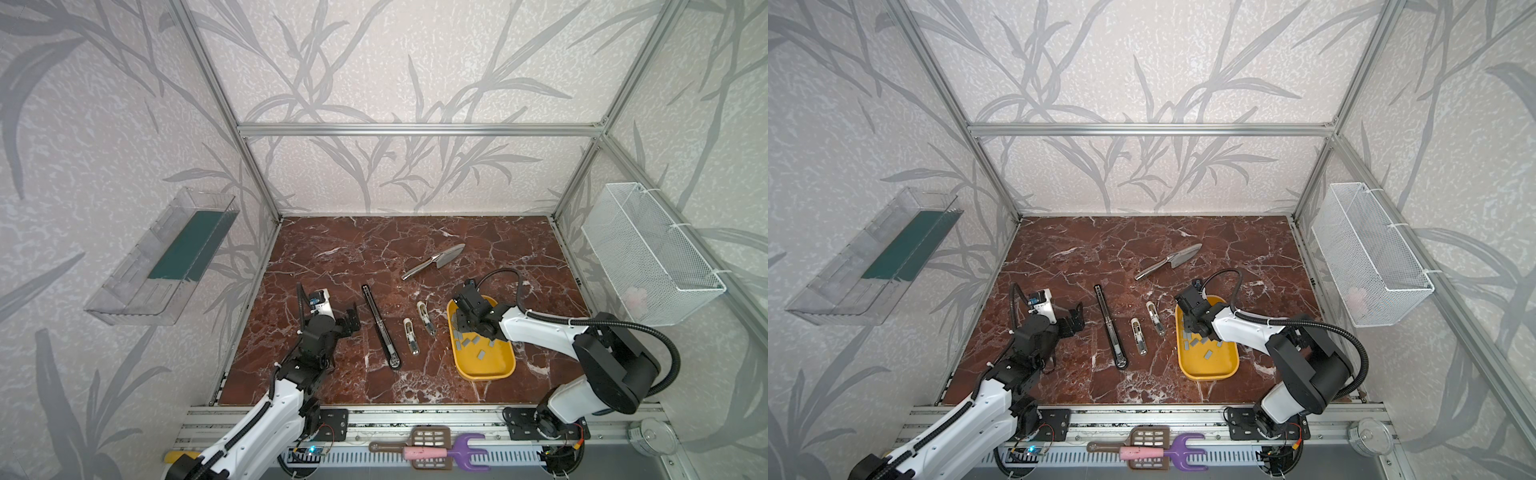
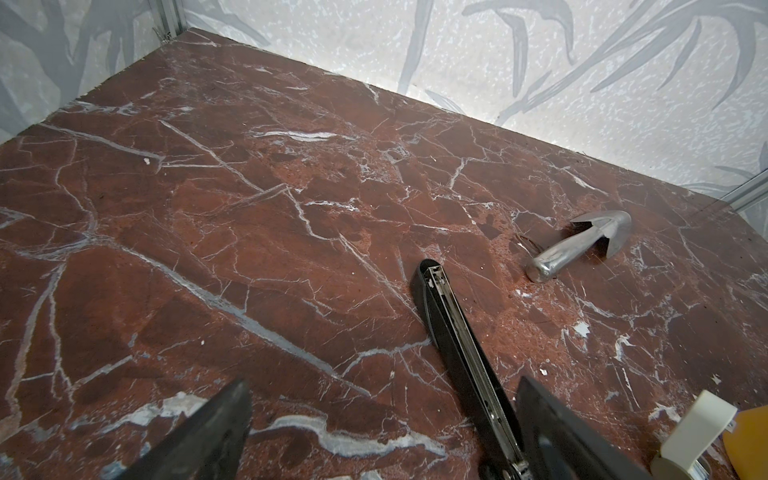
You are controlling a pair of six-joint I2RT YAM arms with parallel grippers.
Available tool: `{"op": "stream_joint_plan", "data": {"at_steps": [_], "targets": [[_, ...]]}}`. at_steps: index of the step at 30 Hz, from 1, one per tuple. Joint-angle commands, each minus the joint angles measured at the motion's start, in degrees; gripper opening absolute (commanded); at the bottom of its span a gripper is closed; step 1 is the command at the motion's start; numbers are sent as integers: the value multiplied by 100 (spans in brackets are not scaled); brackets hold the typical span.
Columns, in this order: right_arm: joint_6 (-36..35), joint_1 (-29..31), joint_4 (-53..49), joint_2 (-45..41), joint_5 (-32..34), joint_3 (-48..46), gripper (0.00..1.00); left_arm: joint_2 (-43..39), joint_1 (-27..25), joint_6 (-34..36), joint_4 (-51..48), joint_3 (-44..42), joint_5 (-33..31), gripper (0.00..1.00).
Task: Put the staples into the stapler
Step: 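Position the open right gripper over a staple strip in the yellow tray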
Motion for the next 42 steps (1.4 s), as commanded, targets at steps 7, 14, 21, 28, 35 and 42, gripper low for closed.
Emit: {"op": "stream_joint_plan", "data": {"at_steps": [7, 14, 21, 28, 35, 42], "targets": [[115, -20, -93, -241, -17, -115, 56, -56, -3, 33, 119, 57, 28, 99], [124, -20, -85, -339, 83, -345, 56, -59, -4, 33, 115, 55, 31, 99], [79, -20, -40, -363, -26, -371, 56, -58, -3, 22, 119, 52, 33, 99], [131, -20, -260, -562, 109, -449, 56, -59, -2, 21, 111, 52, 31, 99], [108, -20, -310, -1020, 147, -679, 56, -57, -3, 23, 119, 49, 31, 99], [11, -20, -3, -1313, -128, -745, 56, -56, 1, 15, 119, 54, 51, 99]]}}
